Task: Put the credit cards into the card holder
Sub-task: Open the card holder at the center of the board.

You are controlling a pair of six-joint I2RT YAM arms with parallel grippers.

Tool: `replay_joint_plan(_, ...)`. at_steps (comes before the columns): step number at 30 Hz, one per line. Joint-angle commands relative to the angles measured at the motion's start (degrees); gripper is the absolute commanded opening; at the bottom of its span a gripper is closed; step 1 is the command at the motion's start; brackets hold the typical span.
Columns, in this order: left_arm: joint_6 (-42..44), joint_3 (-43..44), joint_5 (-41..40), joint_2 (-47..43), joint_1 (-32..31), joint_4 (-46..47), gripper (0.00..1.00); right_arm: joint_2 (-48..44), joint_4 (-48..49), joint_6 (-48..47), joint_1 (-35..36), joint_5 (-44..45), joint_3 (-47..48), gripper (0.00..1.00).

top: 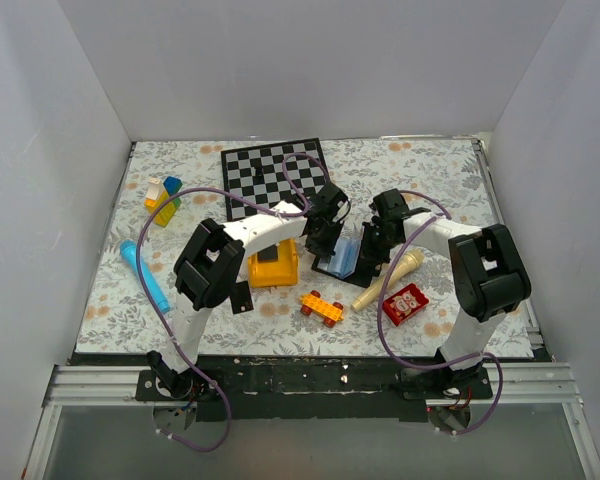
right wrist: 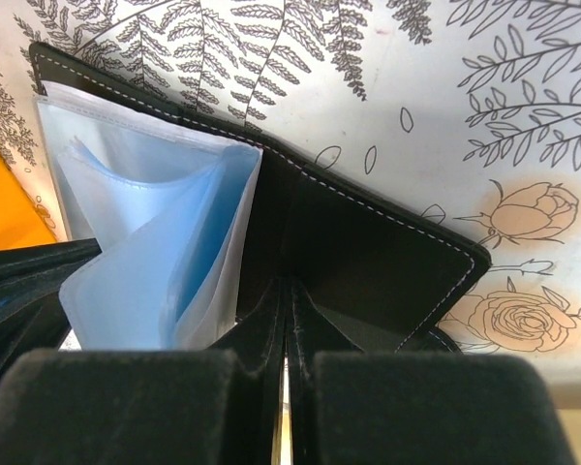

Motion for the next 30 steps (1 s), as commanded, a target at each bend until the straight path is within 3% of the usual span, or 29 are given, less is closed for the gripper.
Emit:
replay_joint_plan(1, -0.10, -0.58, -0.05, -2.31, -0.23, 1.06, 0.00, -2.21, -0.66, -1.63, 0.65, 6.50, -2.53, 0.01)
replay_joint_plan(18, -0.10, -2.51, -0.14, -1.34, -0.32, 2.38, 0.00, -13.99, -5.94, -2.68, 0.65, 8.70, 0.90, 0.28)
replay_joint_plan(26, -0.10, -1.63, 0.48, -1.25, -0.23, 2.47, 0.00, -11.10, -3.56, -2.24, 0.65, 5.54, -0.07, 0.27)
replay_joint_plan(30, -0.10, -1.63, 0.57, -1.25, -0.32, 2.47, 0.00, -8.91, -2.24, -2.07, 0.65, 6.23, -0.51, 0.20)
